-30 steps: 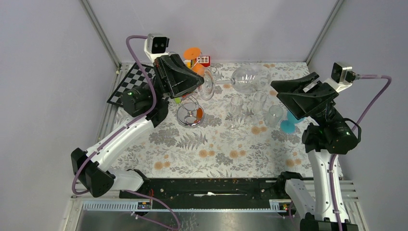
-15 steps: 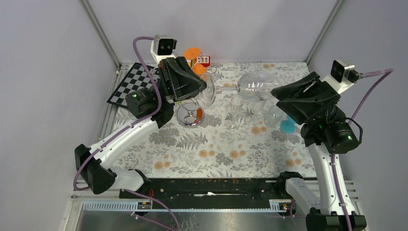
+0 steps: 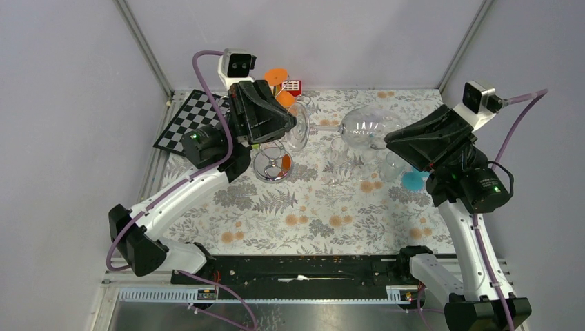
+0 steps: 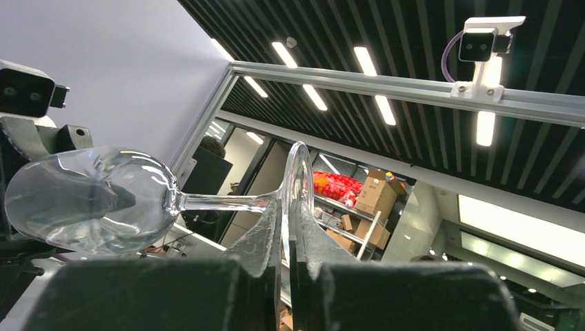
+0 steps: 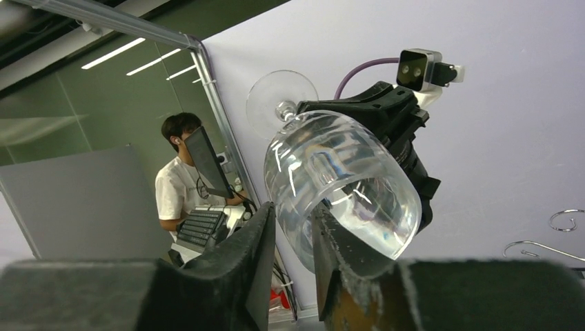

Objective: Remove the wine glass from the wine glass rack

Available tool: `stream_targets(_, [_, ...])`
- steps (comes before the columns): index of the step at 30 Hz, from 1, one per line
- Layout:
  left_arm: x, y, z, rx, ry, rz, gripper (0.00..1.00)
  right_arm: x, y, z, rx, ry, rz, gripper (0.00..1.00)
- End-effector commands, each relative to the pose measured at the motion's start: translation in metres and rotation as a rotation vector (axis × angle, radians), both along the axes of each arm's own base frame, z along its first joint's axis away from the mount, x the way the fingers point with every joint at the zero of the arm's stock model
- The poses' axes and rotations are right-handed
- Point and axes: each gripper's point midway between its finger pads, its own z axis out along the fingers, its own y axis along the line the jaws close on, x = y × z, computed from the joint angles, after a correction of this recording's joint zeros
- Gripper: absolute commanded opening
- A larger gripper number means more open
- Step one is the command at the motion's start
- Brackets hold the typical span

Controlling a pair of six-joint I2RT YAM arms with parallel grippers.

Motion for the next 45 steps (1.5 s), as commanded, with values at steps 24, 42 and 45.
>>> stream_targets(24, [-0.016, 0.018, 0.030, -0.113, -0.086, 0.097, 0.99, -0.042, -0.005, 0.030, 0.031, -0.185, -0.113, 0.00])
stream_targets(42, [0.078, -0.003, -0.039, 0.290, 0.212, 0.539, 0.99, 0.056, -0.075, -0.039, -0.224, 0.258, -1.003, 0.00])
stream_targets(45, [0.086, 0.002, -0.048, 0.328, 0.216, 0.606, 0.99, 0.074, -0.111, -0.072, -0.333, 0.417, -1.220, 0.00])
